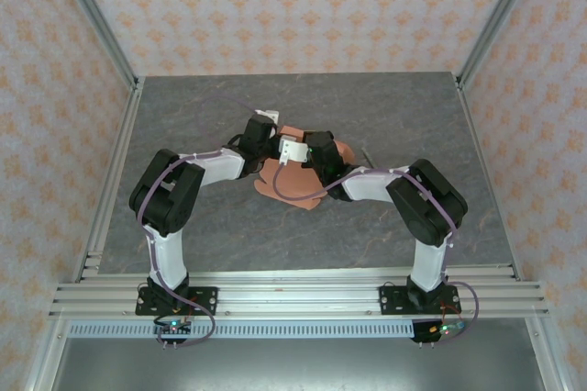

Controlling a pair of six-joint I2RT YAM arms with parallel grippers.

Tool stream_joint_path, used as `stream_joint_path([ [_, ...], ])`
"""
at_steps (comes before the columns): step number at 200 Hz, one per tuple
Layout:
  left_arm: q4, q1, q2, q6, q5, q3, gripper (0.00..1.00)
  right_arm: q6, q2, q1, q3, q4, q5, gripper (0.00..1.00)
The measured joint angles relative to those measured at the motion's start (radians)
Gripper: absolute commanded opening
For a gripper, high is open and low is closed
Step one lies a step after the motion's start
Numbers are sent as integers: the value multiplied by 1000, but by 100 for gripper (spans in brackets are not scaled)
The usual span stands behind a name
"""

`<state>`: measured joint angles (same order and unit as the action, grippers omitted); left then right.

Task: Fold the paper box

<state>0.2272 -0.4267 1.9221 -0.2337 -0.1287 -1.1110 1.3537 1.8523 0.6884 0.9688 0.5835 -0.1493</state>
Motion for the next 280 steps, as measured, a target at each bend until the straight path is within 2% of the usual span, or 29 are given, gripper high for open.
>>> stream_joint_path([
  [104,-61,1,1,28,-42,-37,11,-8,0,-2,15,-23,2,0],
  [151,-64,3,1,49,-29,-37,7,-31,-6,0,21,-34,5,19],
  [194,-69,32,-16,50,35,-19,7,-123,-69,-2,21,-101,-3,45],
  [198,-71,34,-19,50,39,-15,6,-127,-76,-2,20,-107,-4,50],
  [212,-81,37,-36,49,51,0,6,-175,-110,1,18,-131,-8,59],
  [232,-89,36,-60,49,63,15,6,-289,-180,9,14,-194,-9,64],
  [253,-90,36,-84,44,71,34,6,-484,-294,13,14,-310,15,69],
  [280,-90,36,-116,21,89,69,5,-816,-410,-10,61,-476,60,71],
])
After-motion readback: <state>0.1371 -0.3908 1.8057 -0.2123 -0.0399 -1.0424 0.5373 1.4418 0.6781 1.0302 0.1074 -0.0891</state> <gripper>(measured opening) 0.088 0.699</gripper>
